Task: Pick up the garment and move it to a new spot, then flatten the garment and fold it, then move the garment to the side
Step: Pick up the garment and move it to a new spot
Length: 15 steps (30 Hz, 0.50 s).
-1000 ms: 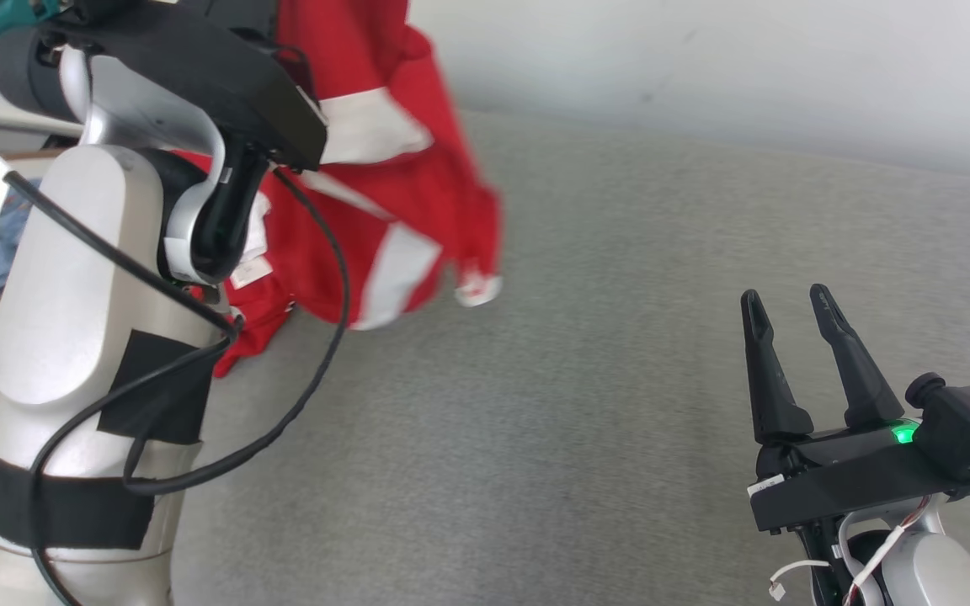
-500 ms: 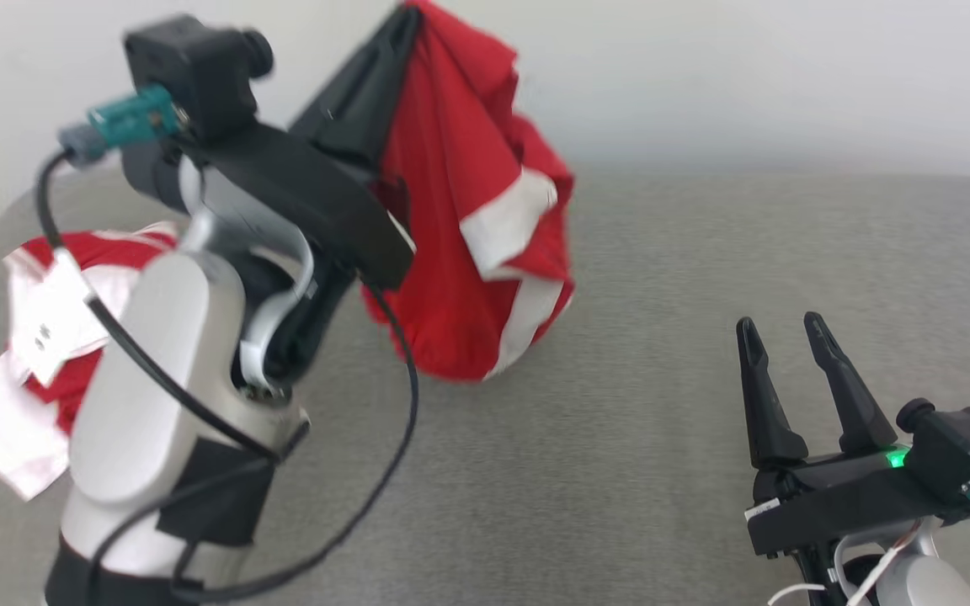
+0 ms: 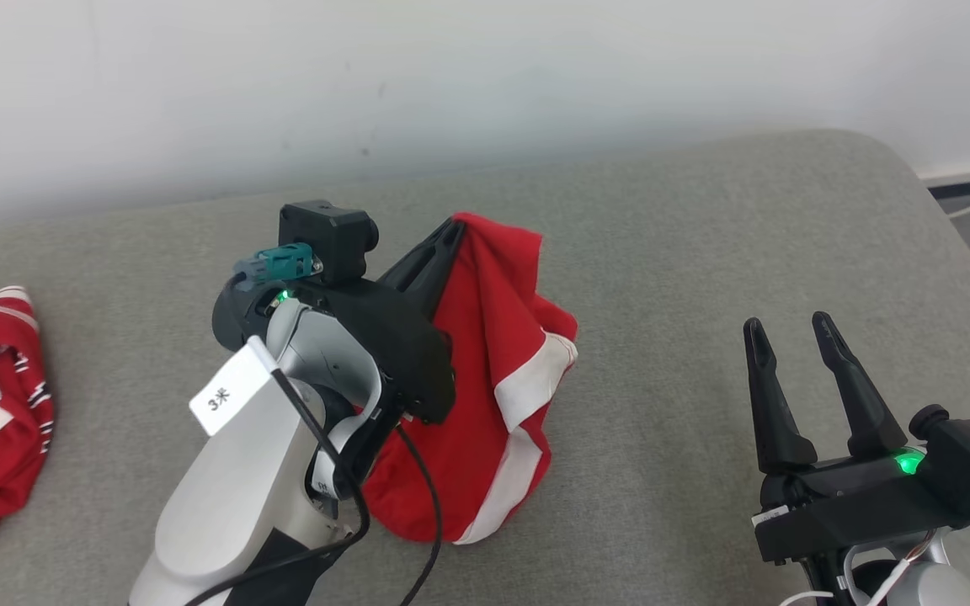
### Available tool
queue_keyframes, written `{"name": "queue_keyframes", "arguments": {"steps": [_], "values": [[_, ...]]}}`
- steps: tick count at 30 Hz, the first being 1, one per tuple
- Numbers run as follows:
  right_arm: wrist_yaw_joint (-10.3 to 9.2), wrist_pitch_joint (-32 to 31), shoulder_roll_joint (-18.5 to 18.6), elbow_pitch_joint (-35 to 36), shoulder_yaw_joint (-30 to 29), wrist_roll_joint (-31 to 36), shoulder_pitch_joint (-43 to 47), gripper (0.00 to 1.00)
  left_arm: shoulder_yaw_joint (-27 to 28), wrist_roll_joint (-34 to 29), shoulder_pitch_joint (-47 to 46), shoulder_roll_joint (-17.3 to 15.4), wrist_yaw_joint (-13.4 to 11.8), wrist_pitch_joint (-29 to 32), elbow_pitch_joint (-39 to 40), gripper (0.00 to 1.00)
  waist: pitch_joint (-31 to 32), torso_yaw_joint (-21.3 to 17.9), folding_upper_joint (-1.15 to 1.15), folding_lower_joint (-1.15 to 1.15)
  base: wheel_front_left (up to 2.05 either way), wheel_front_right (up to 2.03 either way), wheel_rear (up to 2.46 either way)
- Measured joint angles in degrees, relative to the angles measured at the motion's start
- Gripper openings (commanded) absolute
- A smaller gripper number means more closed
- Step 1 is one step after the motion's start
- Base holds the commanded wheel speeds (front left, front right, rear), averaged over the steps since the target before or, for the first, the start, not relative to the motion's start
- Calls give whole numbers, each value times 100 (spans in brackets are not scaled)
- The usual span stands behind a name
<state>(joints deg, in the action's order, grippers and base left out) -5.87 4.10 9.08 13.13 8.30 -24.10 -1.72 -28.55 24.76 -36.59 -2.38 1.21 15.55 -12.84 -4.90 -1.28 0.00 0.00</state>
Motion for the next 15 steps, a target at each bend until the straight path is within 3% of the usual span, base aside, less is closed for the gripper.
{"name": "queue_keyframes", "arguments": {"steps": [3, 4, 5, 15], "values": [[1, 1, 1, 0, -3, 0, -22, 100, -34, -134, -40, 2, -69, -31, -436, 3, -85, -155, 0, 0, 0, 0, 0], [8, 1, -2, -1, -1, -1, -42, 100, -41, -188, -68, 2, -122, -53, -597, 48, -119, -198, 0, 0, 0, 0, 0], [9, 1, -3, 0, 1, -1, -71, 100, -48, -224, -107, 1, -132, -53, -751, 100, -155, -234, 0, 1, 0, 0, 0], [34, 47, -13, -54, -35, -9, -190, 100, 23, -229, -347, 10, -221, -405, -1392, 100, -401, -447, 0, 1, 0, 0, 0]]}}
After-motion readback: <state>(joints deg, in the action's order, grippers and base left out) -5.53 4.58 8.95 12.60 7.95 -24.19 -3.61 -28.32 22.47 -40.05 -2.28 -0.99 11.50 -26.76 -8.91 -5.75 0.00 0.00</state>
